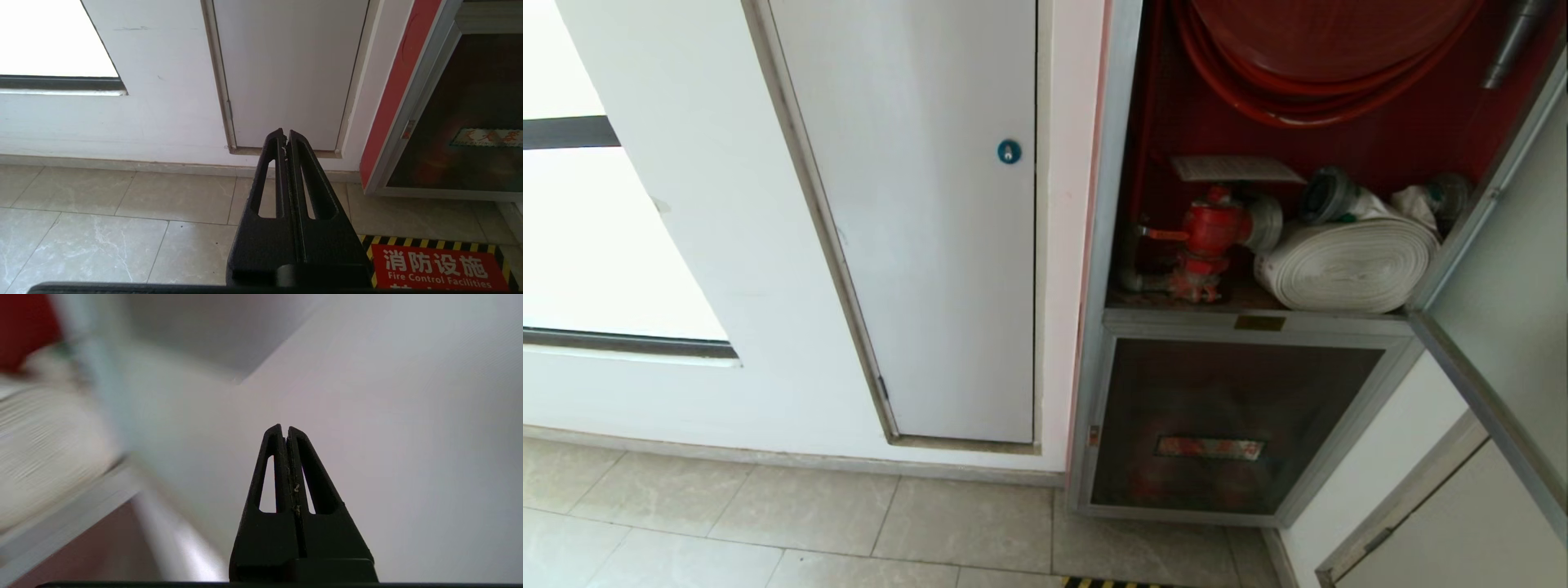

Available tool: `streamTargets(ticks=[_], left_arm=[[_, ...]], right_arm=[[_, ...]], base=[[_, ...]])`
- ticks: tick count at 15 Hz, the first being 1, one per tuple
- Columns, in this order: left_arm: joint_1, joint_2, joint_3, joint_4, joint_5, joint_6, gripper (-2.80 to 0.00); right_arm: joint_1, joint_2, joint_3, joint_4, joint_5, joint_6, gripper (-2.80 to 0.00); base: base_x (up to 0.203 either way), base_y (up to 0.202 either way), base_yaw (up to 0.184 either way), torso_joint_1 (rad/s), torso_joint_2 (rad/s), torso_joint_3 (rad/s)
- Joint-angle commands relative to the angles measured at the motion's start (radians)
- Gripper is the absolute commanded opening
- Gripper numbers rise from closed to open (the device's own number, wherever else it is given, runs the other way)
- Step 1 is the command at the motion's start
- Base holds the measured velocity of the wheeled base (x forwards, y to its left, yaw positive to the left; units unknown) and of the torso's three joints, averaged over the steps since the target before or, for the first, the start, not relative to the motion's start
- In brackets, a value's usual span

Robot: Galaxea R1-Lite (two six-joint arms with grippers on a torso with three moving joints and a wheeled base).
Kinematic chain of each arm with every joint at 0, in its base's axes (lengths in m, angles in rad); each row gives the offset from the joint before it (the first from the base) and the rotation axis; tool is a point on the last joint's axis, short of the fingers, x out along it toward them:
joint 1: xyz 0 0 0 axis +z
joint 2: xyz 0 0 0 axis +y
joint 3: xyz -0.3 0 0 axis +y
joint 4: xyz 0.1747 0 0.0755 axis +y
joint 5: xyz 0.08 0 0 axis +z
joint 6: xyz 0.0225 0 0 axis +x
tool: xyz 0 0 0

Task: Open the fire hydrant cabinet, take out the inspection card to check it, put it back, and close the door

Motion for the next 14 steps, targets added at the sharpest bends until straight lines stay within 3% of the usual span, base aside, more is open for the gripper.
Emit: streamTargets(ticks=[1,5,9,14], left_arm=[[0.000,0.001,0.002,0.000,0.000,0.000,-2.80],[0.001,0.001,0.002,0.000,0.000,0.000,-2.80],[0.000,0.001,0.002,0.000,0.000,0.000,-2.80],[0.000,0.001,0.002,0.000,0.000,0.000,-2.80]], right_arm=[[0.036,-0.002,0.059,-0.009,0.049,0.042,-2.80],[0.064,-0.011,0.127,-0.012,0.153,0.109,-2.80],[0.156,-0.058,0.203,-0.013,0.237,0.133,-2.80],[0.292,-0.121,0.283,-0.009,0.261,0.153,-2.80]], base=[[0.000,0.000,0.000,0.000,0.00,0.000],[0.000,0.000,0.000,0.000,0.00,0.000],[0.000,0.000,0.000,0.000,0.00,0.000],[0.000,0.000,0.000,0.000,0.00,0.000]])
